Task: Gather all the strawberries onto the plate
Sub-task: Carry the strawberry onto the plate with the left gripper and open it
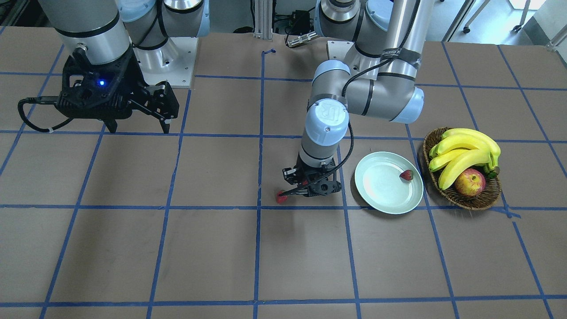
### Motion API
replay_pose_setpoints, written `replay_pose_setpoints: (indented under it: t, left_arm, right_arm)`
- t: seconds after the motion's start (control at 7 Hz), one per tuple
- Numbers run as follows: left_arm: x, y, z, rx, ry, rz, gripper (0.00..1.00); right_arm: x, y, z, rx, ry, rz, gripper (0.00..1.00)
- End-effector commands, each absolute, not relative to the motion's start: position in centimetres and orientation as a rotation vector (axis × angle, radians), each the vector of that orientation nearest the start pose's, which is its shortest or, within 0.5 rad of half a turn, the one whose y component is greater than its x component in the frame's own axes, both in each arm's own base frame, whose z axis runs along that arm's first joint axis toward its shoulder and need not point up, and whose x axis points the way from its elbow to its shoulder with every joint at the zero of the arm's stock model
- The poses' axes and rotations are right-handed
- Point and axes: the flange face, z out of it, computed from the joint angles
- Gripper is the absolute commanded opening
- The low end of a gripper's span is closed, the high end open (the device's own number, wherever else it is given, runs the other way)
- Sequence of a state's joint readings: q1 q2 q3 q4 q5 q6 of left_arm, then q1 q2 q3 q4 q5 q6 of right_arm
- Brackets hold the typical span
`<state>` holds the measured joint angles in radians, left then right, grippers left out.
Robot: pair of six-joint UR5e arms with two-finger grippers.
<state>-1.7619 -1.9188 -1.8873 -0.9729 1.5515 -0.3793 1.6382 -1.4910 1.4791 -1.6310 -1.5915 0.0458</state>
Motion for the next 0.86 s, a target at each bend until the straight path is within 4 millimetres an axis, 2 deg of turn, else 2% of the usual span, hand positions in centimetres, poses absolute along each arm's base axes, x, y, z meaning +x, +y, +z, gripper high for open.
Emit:
replay_pose_setpoints:
  t: [0.0, 0.14, 0.29, 0.43, 0.57, 0.71]
  left_arm:
    - [-14.8, -52.4, 24.3, -0.165, 3.08, 0.138, 0.0]
    - [-9.3, -52.9, 24.6, -0.058, 3.087, 0.155, 0.0]
    - [-3.3, -52.1, 23.4, 0.033, 3.111, 0.211, 0.0]
    - [0.9, -51.2, 22.2, 0.064, 3.138, 0.241, 0.0]
    - [2.1, -50.9, 21.6, 0.06, 3.144, 0.264, 0.0]
    - [1.9, -50.6, 20.4, 0.042, 3.149, 0.304, 0.27]
  right_arm:
    - [16.7, -52.2, 49.8, -0.033, 3.152, -0.113, 1.0]
    - [16.7, -52.3, 49.8, -0.033, 3.152, -0.115, 1.0]
    - [16.7, -52.2, 49.8, -0.033, 3.152, -0.113, 1.0]
    - [16.7, -52.3, 49.7, -0.031, 3.151, -0.11, 1.0]
    - [16.7, -52.3, 49.6, -0.03, 3.154, -0.108, 1.0]
    - [16.7, -52.3, 49.7, -0.03, 3.157, -0.111, 1.0]
